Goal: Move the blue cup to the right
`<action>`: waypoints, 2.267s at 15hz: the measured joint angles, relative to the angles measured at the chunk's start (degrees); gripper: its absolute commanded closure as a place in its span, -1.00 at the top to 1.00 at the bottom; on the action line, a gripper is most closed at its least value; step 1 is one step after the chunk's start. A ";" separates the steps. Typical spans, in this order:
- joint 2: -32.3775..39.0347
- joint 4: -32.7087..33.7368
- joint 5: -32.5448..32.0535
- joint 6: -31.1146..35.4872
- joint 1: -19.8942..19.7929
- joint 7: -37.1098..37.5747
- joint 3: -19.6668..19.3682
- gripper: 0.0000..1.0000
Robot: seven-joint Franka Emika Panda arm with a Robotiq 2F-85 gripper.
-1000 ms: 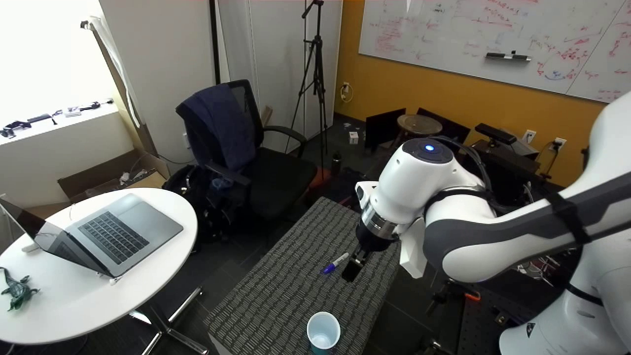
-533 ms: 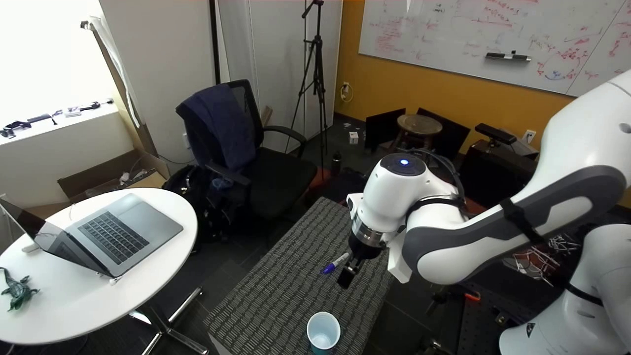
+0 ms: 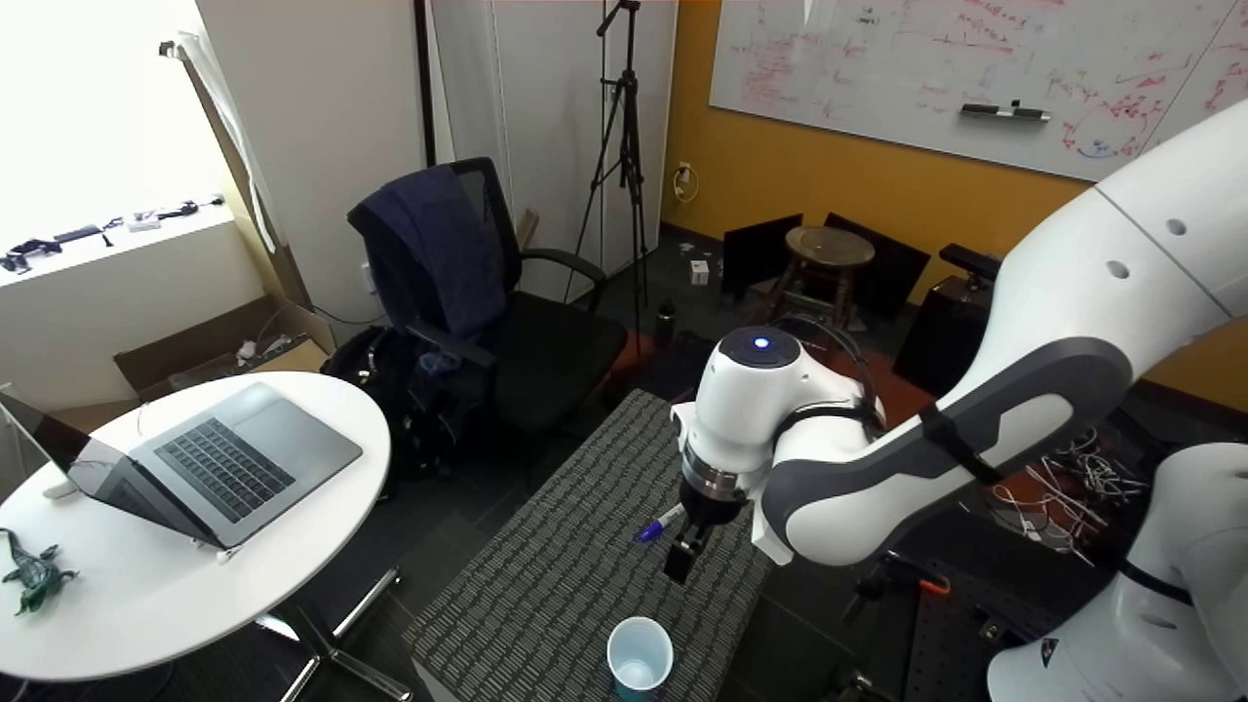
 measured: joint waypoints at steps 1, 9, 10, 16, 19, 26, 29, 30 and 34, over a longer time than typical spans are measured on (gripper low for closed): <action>0.27 0.15 0.00 0.00 0.00 -0.01 0.00 1.00; 1.22 0.41 -0.04 -0.29 0.14 -0.01 0.00 1.00; 1.92 0.62 -0.04 -0.34 0.13 -0.01 0.00 1.00; 8.96 3.79 0.48 -0.31 -0.05 -1.31 -0.15 1.00; 12.97 5.93 1.35 -0.30 -0.40 -3.58 -0.22 1.00; 22.49 11.82 3.51 -0.07 -2.26 -9.29 -0.21 1.00; 26.64 14.41 3.63 -0.07 -2.80 -11.07 0.08 1.00; 27.97 15.24 3.64 -0.07 -2.97 -11.56 0.32 1.00; 32.66 18.14 3.68 -0.07 -3.48 -13.26 1.45 1.00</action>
